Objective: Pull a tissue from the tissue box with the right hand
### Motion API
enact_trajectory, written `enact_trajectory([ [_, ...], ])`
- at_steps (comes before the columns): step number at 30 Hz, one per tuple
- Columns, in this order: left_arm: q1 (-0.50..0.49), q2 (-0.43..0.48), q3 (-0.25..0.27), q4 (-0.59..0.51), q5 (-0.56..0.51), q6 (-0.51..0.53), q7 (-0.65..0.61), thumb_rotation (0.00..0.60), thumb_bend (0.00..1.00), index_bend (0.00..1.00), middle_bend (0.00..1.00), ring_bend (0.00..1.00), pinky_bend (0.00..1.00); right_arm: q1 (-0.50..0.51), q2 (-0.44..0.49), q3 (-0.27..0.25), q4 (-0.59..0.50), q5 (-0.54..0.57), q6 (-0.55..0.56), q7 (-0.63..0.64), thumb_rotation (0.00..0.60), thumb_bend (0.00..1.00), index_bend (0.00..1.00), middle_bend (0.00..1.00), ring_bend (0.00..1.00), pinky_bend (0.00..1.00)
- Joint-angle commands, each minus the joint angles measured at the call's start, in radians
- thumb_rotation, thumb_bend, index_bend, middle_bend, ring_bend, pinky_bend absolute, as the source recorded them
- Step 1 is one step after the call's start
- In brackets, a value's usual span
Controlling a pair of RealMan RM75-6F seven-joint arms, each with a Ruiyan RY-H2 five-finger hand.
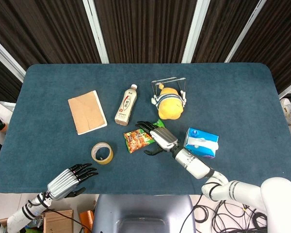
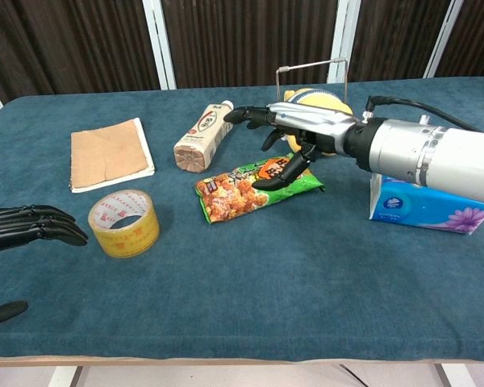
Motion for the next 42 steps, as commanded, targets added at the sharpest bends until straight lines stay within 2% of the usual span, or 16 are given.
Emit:
enact_trajectory([
  [1, -0.003, -0.001, 0.002, 0.001, -0.002, -0.004, -0.003, 0.6, 0.35, 0.22, 0.21, 0.14, 0.31, 0.0, -0.003, -0.005, -0.001, -0.004, 0.005, 0.009, 0.6, 0.2, 0.04, 0.02, 0.03, 0.22],
  [15, -0.022, -0.006, 0.014, 0.012, -0.015, -0.025, -0.026, 0.6, 0.35, 0.22, 0.22, 0.14, 0.31, -0.015, 0.019, -0.015, -0.037, -0.009, 0.058, -0.017, 0.6, 0.2, 0.04, 0.02, 0.03, 0.22],
  [21, -0.025, -0.004, 0.016, 0.011, -0.022, -0.028, -0.026, 0.6, 0.35, 0.22, 0.22, 0.14, 0.31, -0.034, 0.025, -0.016, -0.061, 0.001, 0.096, -0.095, 0.6, 0.2, 0.08, 0.02, 0.03, 0.22],
  [31, -0.027, 0.015, 0.011, -0.008, -0.053, -0.053, -0.025, 0.6, 0.35, 0.23, 0.22, 0.14, 0.31, -0.083, 0.051, 0.002, -0.129, 0.054, 0.167, -0.272, 0.6, 0.19, 0.09, 0.02, 0.03, 0.22],
  [32, -0.026, 0.024, 0.007, -0.017, -0.065, -0.059, -0.021, 0.6, 0.35, 0.23, 0.22, 0.14, 0.32, -0.095, 0.062, 0.005, -0.151, 0.065, 0.186, -0.309, 0.6, 0.19, 0.09, 0.02, 0.03, 0.22],
  [33, -0.009, 0.044, -0.02, -0.023, -0.113, -0.067, 0.026, 0.6, 0.35, 0.23, 0.22, 0.14, 0.32, -0.126, 0.089, 0.009, -0.186, 0.072, 0.24, -0.367, 0.6, 0.19, 0.1, 0.02, 0.03, 0.22],
  [37, 0.03, 0.095, -0.074, -0.113, -0.215, -0.083, 0.158, 0.6, 0.35, 0.24, 0.22, 0.14, 0.32, -0.191, 0.15, 0.0, -0.323, 0.116, 0.311, -0.522, 0.6, 0.19, 0.11, 0.02, 0.03, 0.22],
  [42, 0.066, 0.144, -0.126, -0.187, -0.322, -0.1, 0.229, 0.6, 0.35, 0.25, 0.22, 0.14, 0.32, -0.256, 0.196, -0.027, -0.417, 0.101, 0.396, -0.599, 0.6, 0.19, 0.12, 0.02, 0.03, 0.22],
])
